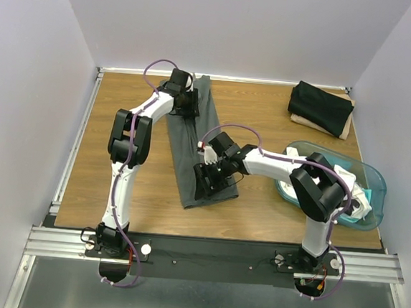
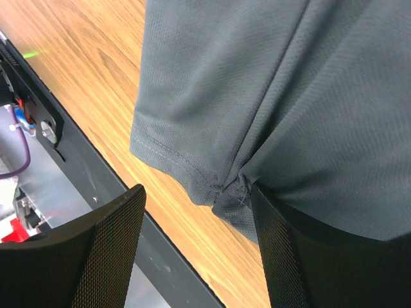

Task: Fold and stack the t-shirts
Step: Fold the tshirt

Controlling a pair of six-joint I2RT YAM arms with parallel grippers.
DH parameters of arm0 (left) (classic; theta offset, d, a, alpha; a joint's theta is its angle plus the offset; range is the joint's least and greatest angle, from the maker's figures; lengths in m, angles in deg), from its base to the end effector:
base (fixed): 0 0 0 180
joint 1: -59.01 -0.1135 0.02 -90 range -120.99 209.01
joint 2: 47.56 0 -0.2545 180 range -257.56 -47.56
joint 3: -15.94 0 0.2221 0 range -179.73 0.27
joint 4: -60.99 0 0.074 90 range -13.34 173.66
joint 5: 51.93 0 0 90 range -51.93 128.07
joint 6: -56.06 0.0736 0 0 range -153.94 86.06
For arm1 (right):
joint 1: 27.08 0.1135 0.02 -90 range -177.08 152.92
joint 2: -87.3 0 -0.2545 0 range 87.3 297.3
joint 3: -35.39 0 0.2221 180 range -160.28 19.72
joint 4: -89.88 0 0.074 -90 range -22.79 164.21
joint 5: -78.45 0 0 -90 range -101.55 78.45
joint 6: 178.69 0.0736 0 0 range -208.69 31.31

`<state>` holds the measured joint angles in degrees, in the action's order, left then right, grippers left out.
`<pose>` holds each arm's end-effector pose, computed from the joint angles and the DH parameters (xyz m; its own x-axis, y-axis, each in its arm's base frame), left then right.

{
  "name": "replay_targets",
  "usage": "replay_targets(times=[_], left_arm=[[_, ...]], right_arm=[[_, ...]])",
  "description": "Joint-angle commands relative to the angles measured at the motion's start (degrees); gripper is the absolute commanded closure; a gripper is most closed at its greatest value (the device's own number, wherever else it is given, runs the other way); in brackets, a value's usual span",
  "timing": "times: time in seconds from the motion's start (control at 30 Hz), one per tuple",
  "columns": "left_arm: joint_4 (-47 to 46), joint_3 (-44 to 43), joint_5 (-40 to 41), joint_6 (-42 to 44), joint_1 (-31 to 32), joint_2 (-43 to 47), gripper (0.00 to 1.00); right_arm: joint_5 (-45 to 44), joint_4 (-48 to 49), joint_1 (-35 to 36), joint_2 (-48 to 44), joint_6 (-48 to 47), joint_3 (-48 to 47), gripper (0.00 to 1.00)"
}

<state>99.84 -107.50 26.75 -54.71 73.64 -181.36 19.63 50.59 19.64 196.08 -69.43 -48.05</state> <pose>0.4899 -0.1428 0.1466 -0.8168 -0.1462 -0.5581 0.0878 0.9246 -0.3706 0.2200 0.2892 0.1356 -0.8404 -0.4808 -0.2502 -0.5272 0.6182 0.5829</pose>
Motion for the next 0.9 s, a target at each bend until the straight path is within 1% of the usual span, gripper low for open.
replay_targets(times=[0.0, 0.27, 0.5, 0.6, 0.7, 0.77, 0.87], left_arm=[[-0.15, -2.27, -2.74, 3.63, -0.13, -4.36, 0.45], [-0.06, -7.37, -5.12, 5.22, 1.45, -7.44, 0.45], [0.11, -13.69, -7.41, 3.81, 2.07, -4.46, 0.44], [0.46, -15.62, -8.02, 3.37, 2.07, 0.36, 0.44], [1.08, -15.72, -7.68, 3.46, 2.07, 4.14, 0.44], [1.34, -13.71, -6.89, 3.55, 2.07, 8.62, 0.44], [0.91, -5.64, -4.43, 2.94, 2.07, 16.44, 0.44]], right_arm=[[1.60, -2.14, 1.44, 4.16, -1.51, -2.28, 0.26], [1.78, -3.01, 2.50, 6.54, -1.78, -6.50, 0.26], [-1.03, -5.38, 2.76, 1.80, -0.99, -8.08, 0.26], [-5.49, -7.14, 2.76, -2.59, 0.50, -8.52, 0.26], [-9.72, -9.34, 2.76, -6.90, 2.96, -7.65, 0.25], [-14.38, -11.01, 2.76, -8.92, 5.07, -6.86, 0.24], [-20.71, -12.24, 2.33, -12.35, 8.06, -4.22, 0.21]])
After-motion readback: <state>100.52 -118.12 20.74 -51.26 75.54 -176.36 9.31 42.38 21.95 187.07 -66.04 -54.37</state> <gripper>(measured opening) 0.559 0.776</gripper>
